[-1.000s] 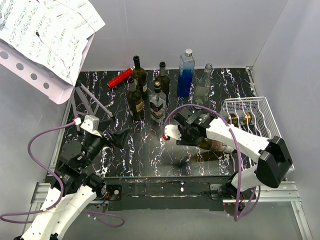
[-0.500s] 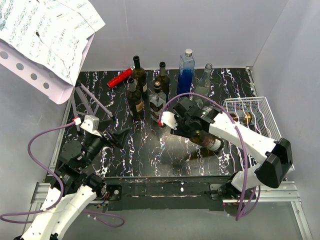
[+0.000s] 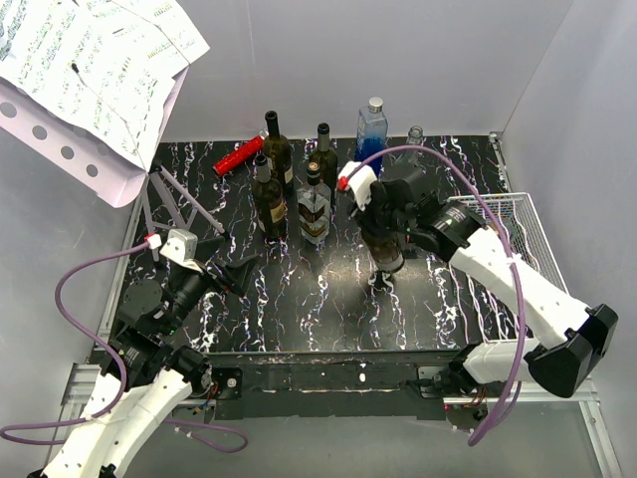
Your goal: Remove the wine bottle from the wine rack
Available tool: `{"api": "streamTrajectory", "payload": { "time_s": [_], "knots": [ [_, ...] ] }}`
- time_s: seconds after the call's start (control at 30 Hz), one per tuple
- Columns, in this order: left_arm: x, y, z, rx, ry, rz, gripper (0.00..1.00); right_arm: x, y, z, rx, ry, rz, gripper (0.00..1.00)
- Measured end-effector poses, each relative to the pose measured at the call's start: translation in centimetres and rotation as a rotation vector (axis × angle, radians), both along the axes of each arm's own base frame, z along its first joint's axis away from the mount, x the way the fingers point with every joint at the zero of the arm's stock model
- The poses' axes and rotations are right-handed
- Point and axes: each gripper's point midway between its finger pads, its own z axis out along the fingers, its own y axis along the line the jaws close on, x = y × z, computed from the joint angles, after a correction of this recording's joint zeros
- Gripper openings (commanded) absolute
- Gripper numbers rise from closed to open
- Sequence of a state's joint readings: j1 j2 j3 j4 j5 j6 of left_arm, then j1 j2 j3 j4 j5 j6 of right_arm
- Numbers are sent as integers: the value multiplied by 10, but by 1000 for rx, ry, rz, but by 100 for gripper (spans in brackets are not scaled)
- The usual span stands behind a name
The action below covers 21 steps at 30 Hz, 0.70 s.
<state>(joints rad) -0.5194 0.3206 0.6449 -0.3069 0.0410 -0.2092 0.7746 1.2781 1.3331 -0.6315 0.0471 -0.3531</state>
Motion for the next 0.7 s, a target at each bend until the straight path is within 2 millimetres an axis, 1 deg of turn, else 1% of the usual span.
{"api": "streamTrajectory", "payload": {
  "time_s": [0.1,0.2,0.3,0.37,0.5,0.7],
  "knots": [
    [0,0,0,0,0,0,98,18,-1,13,51,-19,-71,1],
    [0,0,0,0,0,0,98,37,3,23,102,-32,-136,1],
    [0,0,0,0,0,0,98,58,7,27,153,-36,-205,1],
    [0,0,0,0,0,0,98,72,9,27,186,-34,-248,1],
    [0,0,0,0,0,0,98,97,9,19,229,-29,-330,1],
    [0,0,0,0,0,0,98,125,8,8,267,-37,-420,1]
  ]
}}
